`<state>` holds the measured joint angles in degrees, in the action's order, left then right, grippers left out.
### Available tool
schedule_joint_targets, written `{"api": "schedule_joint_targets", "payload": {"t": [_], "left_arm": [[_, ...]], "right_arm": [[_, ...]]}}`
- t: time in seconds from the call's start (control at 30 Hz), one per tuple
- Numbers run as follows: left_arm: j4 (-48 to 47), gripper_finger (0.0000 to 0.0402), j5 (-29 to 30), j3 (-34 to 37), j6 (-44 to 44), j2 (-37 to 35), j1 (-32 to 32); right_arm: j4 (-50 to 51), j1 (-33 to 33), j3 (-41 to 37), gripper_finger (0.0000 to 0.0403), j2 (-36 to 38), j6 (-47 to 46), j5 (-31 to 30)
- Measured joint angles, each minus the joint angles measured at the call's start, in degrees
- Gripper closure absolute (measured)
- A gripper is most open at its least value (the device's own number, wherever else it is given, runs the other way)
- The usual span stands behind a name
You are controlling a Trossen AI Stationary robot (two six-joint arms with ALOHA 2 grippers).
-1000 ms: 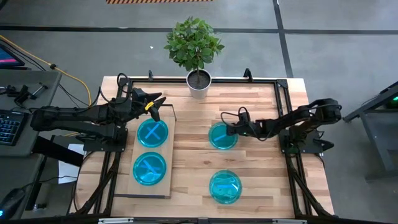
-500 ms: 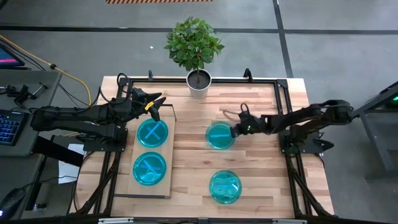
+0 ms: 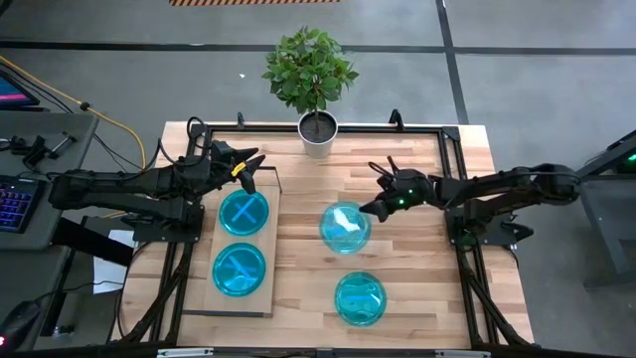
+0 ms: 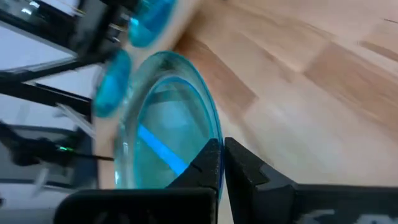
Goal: Place and stack plates onto a shelf
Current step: Stack the top blue plate on the bottom blue plate on the shelf
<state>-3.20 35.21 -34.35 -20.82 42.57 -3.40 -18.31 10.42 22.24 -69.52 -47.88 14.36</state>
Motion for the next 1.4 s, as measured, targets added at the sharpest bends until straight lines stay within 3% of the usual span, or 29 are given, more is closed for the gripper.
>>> {"api": "schedule_joint_targets", "payload": {"t": [0.3, 0.63, 0.77, 0.87, 1.03, 1.23, 1.4], "left_arm": [[0.1, 0.0255, 0.0, 0.0, 0.0, 0.0, -0.2], [3.5, 0.0255, -1.3, 0.0, -0.1, 0.0, -1.8], [7.1, 0.0255, -8.0, 0.0, 0.0, -0.4, -1.8], [8.0, 0.0255, -17.0, 0.0, 1.6, -1.0, -1.8], [8.2, 0.0255, -30.2, 0.0, 11.4, -1.2, -1.8], [8.0, 0.0255, -31.5, 0.0, 13.7, -1.4, -1.8], [8.0, 0.0255, -31.5, 0.0, 10.8, -1.4, -1.8]], "right_arm": [[-3.5, -5.7, 7.0, 0.0403, -3.0, -0.7, -10.4], [-3.4, -10.0, 29.3, 0.0403, -24.1, 1.5, -13.5], [-3.3, -11.9, 39.7, 0.0403, -33.6, -1.1, -15.3], [-2.8, -13.8, 47.9, 0.0403, -40.6, -3.6, -16.0], [7.9, -17.0, 63.0, 0.0403, -50.8, -6.4, -18.8], [21.4, -19.8, 79.6, 0.0403, -60.0, -6.0, -18.8], [24.7, -20.7, 87.7, 0.0403, -64.9, -5.7, -18.7]]}}
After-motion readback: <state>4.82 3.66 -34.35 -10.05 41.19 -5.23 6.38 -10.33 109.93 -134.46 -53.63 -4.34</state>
